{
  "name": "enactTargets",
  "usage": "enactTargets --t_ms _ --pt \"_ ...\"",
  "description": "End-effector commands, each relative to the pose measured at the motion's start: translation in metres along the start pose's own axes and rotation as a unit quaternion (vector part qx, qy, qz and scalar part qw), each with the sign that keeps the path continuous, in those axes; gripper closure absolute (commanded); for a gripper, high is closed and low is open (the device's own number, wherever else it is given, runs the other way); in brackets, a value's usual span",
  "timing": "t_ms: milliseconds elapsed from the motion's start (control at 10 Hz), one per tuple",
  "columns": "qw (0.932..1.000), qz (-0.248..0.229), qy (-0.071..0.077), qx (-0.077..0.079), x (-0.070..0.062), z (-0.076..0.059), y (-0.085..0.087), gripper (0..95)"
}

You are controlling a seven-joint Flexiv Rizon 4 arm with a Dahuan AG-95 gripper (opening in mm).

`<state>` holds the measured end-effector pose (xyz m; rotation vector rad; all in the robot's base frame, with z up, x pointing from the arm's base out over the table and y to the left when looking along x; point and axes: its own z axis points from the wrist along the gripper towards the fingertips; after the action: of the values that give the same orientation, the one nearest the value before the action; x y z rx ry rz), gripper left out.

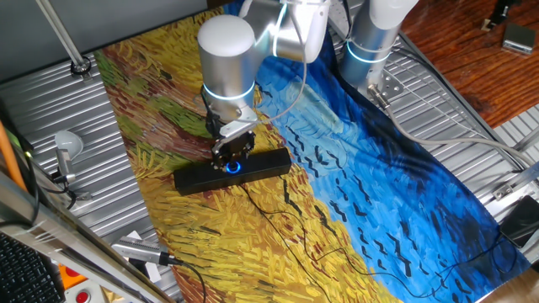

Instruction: Turn the knob to increase the volume of the speaker

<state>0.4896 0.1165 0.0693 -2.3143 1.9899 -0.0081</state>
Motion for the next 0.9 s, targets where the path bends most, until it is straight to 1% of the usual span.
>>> enactTargets --t_ms 100,400,500,900 --pt "0.9999 0.016 0.0 0.001 0.0008 -0.0001 0.0012 38.0" --pt "0.9995 0.03 0.003 0.003 0.0008 0.0004 0.0012 38.0" --pt "0.9991 0.042 0.003 0.005 0.0009 0.0013 0.0013 57.0" --pt "0.9984 0.056 0.003 0.006 0.0012 0.0035 0.0013 57.0"
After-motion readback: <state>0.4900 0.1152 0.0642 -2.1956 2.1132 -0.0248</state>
